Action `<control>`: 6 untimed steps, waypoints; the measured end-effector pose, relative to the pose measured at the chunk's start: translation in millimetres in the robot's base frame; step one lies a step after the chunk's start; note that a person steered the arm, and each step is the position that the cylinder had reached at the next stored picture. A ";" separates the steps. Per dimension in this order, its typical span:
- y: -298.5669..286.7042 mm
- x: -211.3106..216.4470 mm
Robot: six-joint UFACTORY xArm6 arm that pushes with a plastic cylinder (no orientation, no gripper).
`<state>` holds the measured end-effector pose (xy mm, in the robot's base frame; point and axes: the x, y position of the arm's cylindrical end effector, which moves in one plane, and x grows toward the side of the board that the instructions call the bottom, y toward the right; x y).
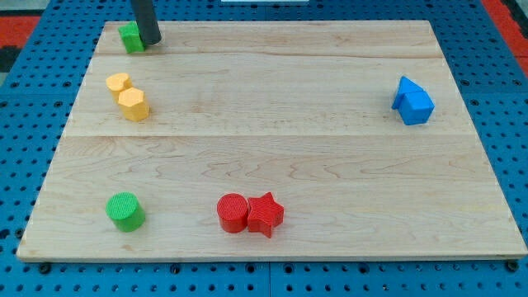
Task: Push the green star to the top left side corner of the board
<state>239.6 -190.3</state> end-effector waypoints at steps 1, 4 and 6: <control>0.0 0.0; 50.7 48.5; 168.2 52.7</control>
